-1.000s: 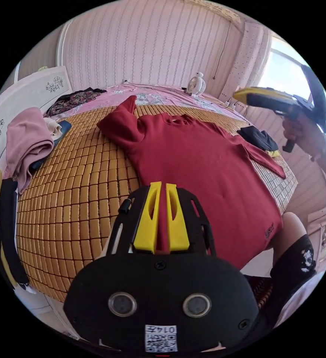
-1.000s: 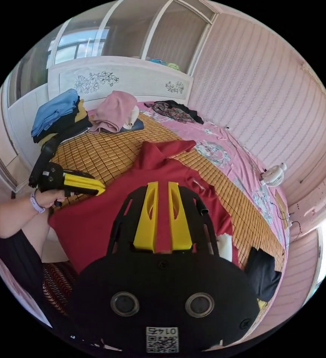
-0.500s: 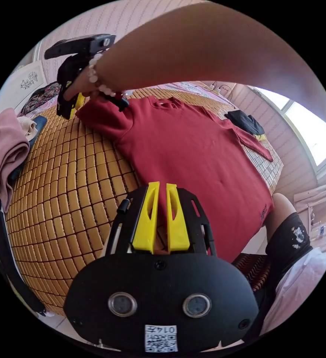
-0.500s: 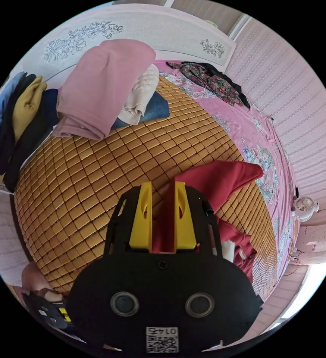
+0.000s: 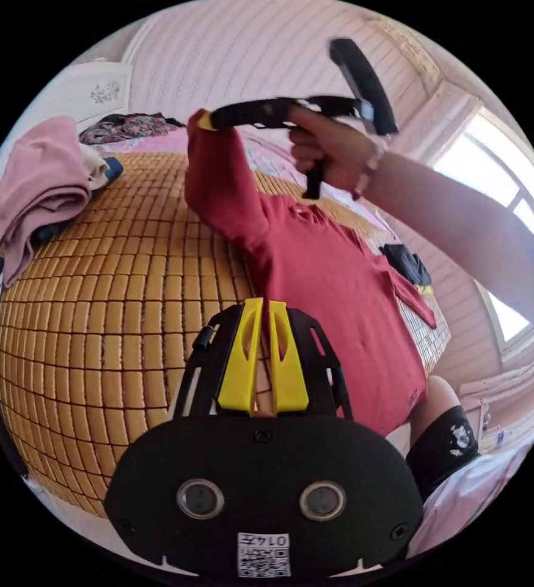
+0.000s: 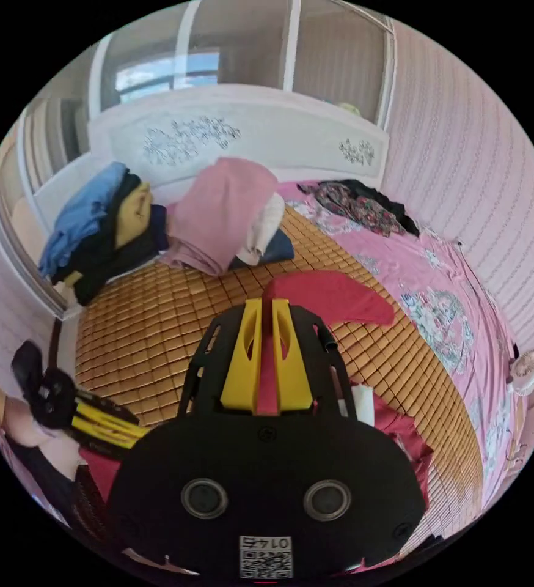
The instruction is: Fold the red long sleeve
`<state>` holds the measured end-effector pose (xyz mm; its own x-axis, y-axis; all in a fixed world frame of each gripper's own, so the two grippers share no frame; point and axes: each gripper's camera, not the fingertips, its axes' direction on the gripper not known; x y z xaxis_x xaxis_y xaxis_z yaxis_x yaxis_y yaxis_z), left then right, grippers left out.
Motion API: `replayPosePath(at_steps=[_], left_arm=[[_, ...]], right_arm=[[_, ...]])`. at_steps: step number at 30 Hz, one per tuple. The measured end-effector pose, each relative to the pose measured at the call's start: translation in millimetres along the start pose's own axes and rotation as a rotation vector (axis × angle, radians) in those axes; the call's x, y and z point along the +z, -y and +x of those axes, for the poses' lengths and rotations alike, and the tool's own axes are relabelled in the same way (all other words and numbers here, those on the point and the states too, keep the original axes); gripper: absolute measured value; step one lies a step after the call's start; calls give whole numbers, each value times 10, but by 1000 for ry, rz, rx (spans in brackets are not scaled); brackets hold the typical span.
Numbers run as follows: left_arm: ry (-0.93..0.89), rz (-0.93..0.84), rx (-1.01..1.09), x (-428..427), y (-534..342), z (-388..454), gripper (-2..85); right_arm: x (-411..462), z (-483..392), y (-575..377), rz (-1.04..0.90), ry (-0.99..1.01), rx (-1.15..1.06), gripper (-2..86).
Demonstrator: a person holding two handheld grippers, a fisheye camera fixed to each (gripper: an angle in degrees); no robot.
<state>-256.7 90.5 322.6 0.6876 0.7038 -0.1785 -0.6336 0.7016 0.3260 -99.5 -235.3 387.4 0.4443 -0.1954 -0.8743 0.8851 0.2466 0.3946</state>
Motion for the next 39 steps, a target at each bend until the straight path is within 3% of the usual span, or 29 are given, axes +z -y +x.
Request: replayPosePath(at_steps=[4,8,10,14,19,24,27,31,36,39], left_arm=[[108,303,-113,-911,-157,-330,40],[330,463,-220,-1529,-416,-646,52],[383,441,-300,-1621,-481,-883,54],[263,318,-470,-1607,-502,-1486,80],[324,216,-525,-1528,-398,-1773,97],[369,165,-577,-1460,-264,-1962,90],[394,151,-562,-1547,-219,-2015,56],[393,277,-605,-1917,-317,-2102,37],[587,715,-619,-2783,-760,-1872,33],[583,676,-697,-2827,-908,-2056,34]], right_arm=[[-853,220,-282,104,135,-8,43],[-740,309,-444,-111,27,11,80],[-494,263,-520,-238,-17,34,89],[-114,-15,-553,-296,48,-4,93],[627,-656,-444,-413,138,-110,99],[1224,-1100,-525,-557,85,-201,104],[1247,-1180,-530,-509,41,-207,75],[1250,-1278,-435,-463,82,-208,31],[944,-1557,-183,-157,240,-200,53],[969,-1703,-166,-188,206,-186,69]])
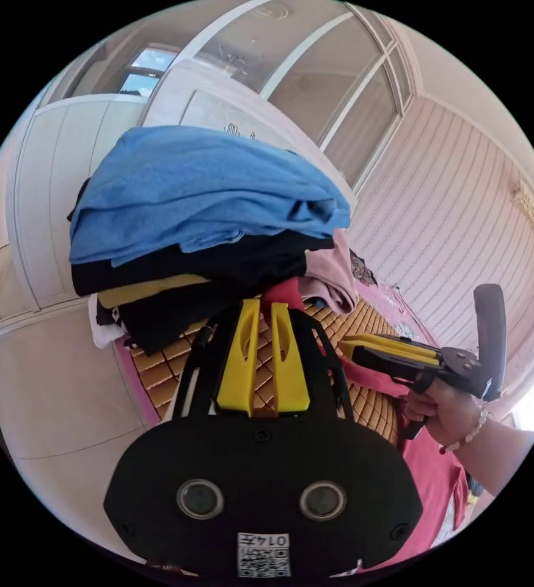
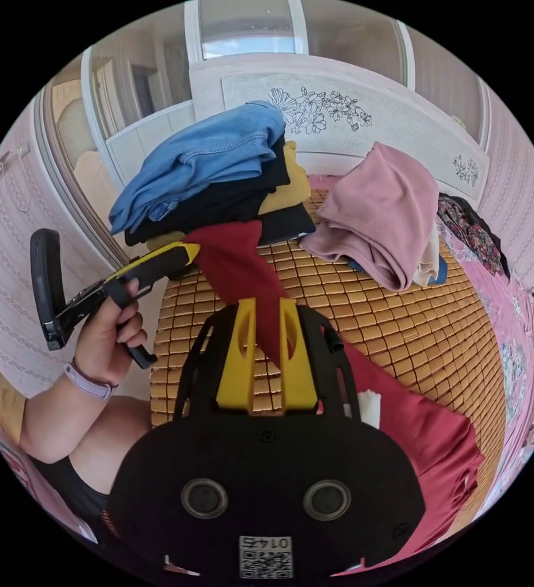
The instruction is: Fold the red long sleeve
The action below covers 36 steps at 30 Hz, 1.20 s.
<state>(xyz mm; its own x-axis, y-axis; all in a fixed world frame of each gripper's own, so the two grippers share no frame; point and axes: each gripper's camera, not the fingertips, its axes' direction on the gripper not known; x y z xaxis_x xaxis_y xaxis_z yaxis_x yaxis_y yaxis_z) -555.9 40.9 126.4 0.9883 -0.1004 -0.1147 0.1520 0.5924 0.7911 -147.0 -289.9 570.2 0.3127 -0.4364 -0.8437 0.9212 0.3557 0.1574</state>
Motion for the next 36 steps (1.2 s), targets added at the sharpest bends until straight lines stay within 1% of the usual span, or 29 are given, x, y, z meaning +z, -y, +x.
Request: replayPosePath(at_steps=[2,6,8,9,11,15,16,17,20,22,24,26,27,29,30,31,32,33,35,36], left_arm=[[11,-75,-45,122,20,-130,35],[-21,-129,-119,218,20,-362,37],[4,-213,-132,336,20,-463,39],[4,-225,-137,353,19,-487,40],[-12,-256,-163,404,-12,-567,41],[-1,-324,-158,519,-99,-613,43],[-34,-377,-179,582,-135,-655,41],[-73,-388,-211,588,-165,-708,37],[-178,-317,-233,419,-195,-751,19],[-221,-265,-196,317,-222,-657,7],[-313,-215,-129,241,-263,-456,1],[-501,-161,22,125,-345,51,-4],[-553,-149,71,83,-380,219,-4],[-780,-144,295,-133,-615,1010,-3],[-844,-150,350,-209,-704,1223,-2],[-981,-171,460,-391,-917,1642,1],[-1148,-221,581,-615,-1189,2069,8],[-1233,-263,639,-731,-1344,2272,12],[-1502,-514,792,-1134,-2067,2926,41],[-1546,-577,821,-1215,-2262,3039,45]], right_arm=[[52,-62,-57,-39,-11,-22,76],[177,-111,-307,-143,-31,-30,86],[232,-113,-415,-192,-89,-24,91],[266,-131,-478,-215,-128,-27,91],[343,-174,-552,-261,-137,-42,86],[359,-205,-650,-237,-89,28,70],[350,-196,-671,-232,-78,51,70],[342,-189,-682,-229,-71,64,70],[243,-127,-753,-201,-44,156,79],[-5,-106,-861,-111,-68,208,89],[-260,-87,-990,-31,-64,244,90],[-541,-54,-1178,34,-48,293,91],[-739,-23,-1339,76,-38,335,92],[-1061,26,-1649,138,-40,409,93],[-1293,51,-1897,180,-53,455,95],[-1532,64,-2179,217,-88,504,98],[-1651,69,-2332,229,-115,537,99],[-1881,72,-2661,237,-178,616,100],[-2175,37,-3195,205,-283,744,102],[-2314,-19,-3562,147,-364,827,104]])
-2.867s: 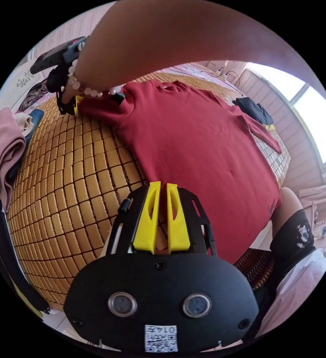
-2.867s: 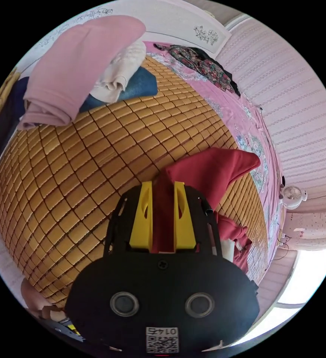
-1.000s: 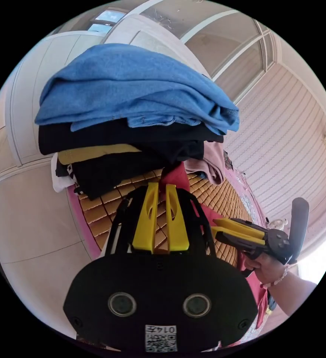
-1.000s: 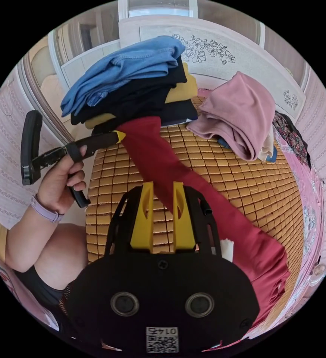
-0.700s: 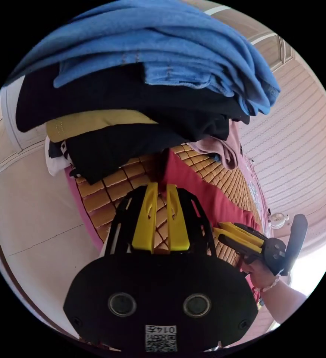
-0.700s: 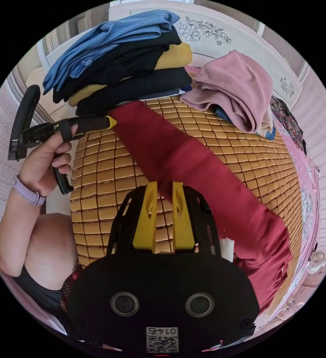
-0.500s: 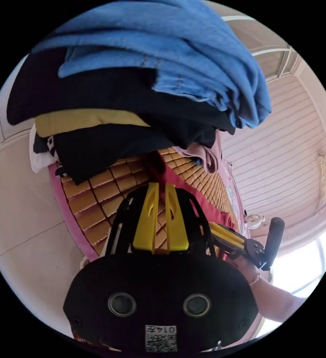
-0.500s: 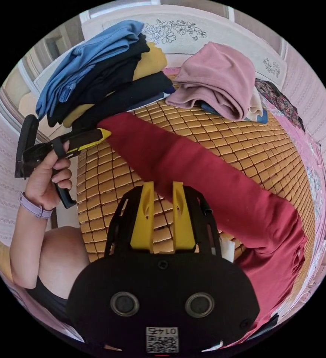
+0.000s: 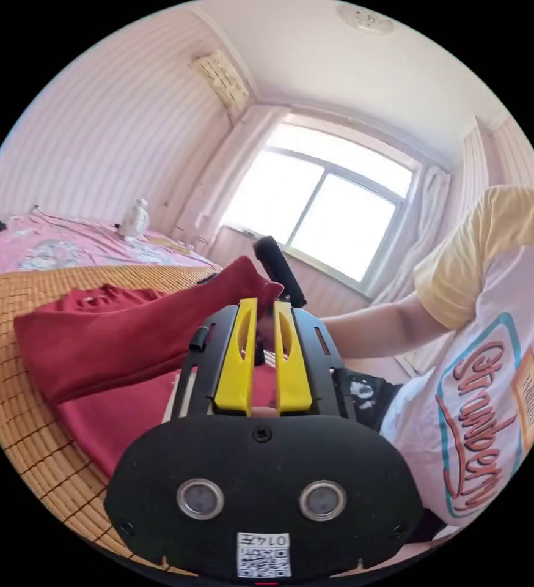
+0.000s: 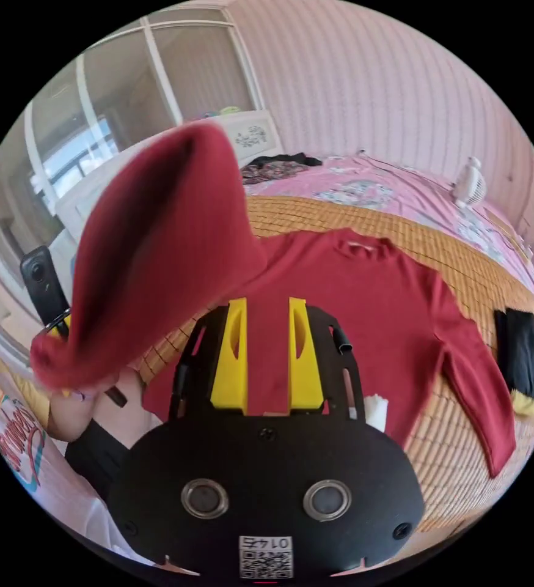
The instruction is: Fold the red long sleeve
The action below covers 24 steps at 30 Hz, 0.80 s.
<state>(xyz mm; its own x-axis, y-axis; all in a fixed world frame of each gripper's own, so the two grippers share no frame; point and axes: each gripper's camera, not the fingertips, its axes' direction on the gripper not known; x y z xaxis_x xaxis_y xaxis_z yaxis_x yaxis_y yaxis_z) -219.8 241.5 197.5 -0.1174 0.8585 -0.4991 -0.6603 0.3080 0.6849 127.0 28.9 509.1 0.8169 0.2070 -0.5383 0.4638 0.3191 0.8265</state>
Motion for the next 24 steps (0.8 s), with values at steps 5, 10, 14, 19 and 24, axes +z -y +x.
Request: replayPosePath(at_steps=[5,10,14,19,24], left_arm=[[-66,-257,-23,1065,-456,120,52],[258,-228,-189,949,-811,-497,50],[474,-234,-331,842,-1067,-940,50],[667,-277,-339,969,-1105,-1160,51],[819,-322,-228,1241,-813,-1467,49]], right_arm=[[-237,543,-987,-309,-420,165,111],[-507,560,-1391,-259,-481,243,104],[-643,471,-1408,-161,-417,217,105],[-855,354,-1455,-22,-363,181,108],[-882,269,-1524,-42,-279,55,114]])
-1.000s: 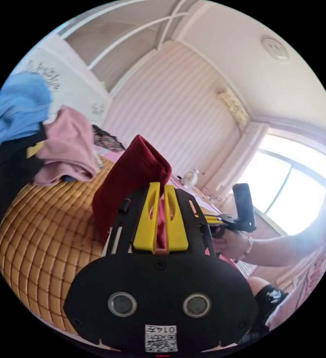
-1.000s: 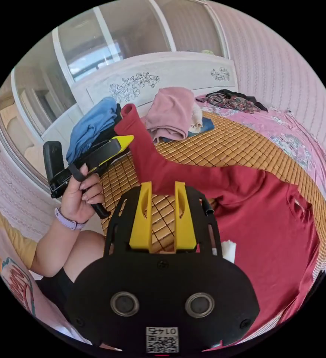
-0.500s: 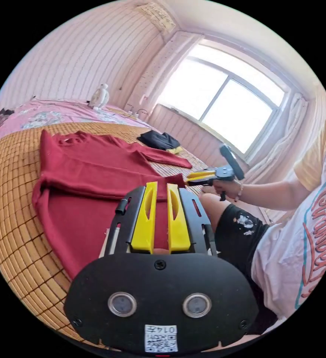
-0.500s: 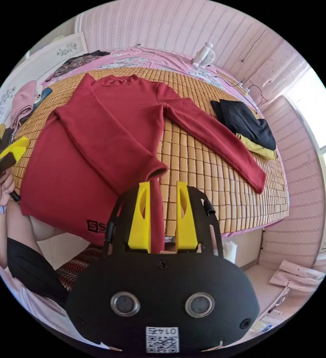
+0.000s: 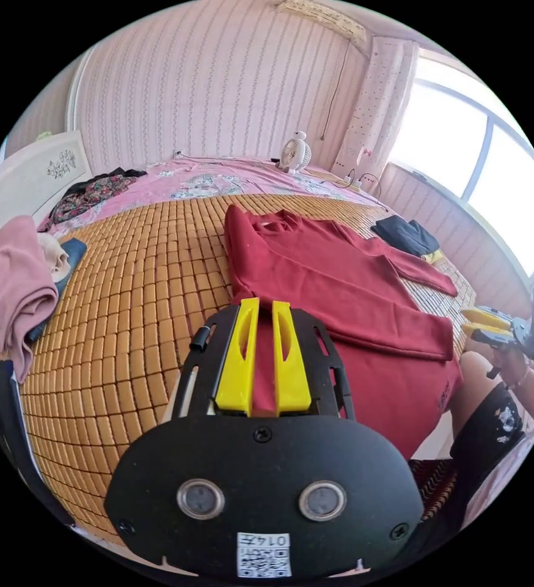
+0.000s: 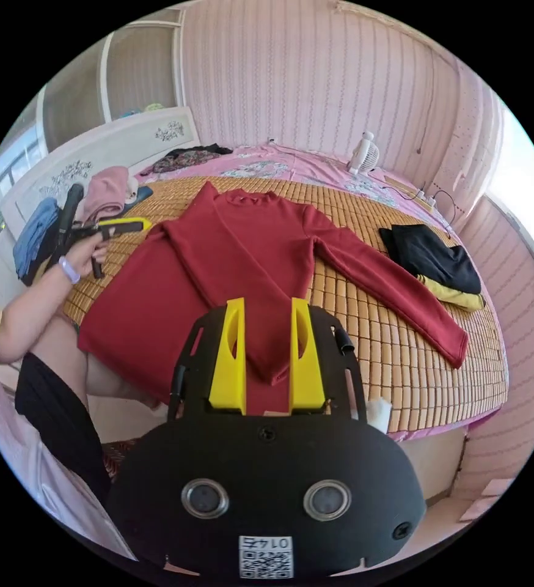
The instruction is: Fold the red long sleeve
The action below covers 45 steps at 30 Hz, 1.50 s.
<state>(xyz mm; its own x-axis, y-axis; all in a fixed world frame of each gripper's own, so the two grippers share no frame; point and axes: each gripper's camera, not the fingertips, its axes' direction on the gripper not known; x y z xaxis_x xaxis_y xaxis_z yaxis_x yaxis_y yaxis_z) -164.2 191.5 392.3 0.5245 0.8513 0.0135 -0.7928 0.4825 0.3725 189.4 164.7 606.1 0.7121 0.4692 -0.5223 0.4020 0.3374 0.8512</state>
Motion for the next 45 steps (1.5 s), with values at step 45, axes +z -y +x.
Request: replayPosePath(at_steps=[45], left_arm=[[-207,-126,129,681,-727,946,3]], right_arm=[[-267,2271,-570,136,-187,437,121]])
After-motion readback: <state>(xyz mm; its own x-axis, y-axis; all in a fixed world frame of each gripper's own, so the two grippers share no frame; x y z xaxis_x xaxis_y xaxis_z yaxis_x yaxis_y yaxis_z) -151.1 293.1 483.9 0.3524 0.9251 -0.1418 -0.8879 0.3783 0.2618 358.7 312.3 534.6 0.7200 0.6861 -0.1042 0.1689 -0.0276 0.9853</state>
